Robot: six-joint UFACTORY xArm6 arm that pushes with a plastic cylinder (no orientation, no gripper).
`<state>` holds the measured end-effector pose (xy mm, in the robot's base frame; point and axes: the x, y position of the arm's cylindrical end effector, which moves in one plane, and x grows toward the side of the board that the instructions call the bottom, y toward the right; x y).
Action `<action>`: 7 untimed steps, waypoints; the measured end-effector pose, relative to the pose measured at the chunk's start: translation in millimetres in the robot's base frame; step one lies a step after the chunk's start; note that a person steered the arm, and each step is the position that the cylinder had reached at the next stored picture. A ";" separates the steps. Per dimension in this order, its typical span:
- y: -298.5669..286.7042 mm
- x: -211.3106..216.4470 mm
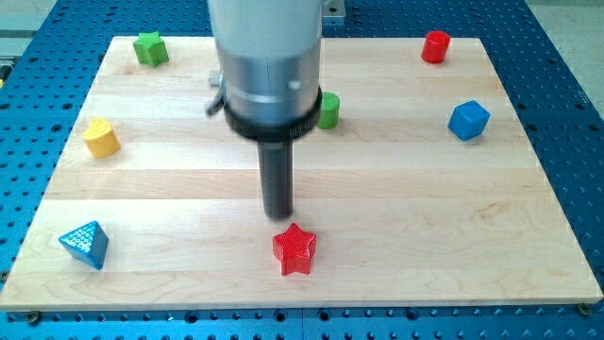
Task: Slide the green circle towards the right bottom of the board
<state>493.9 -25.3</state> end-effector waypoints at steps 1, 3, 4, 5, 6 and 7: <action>0.0 -101.1; 18.7 -196.8; 18.7 -143.2; 50.7 -113.0; 59.8 -131.6; 70.8 -166.1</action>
<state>327.7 45.5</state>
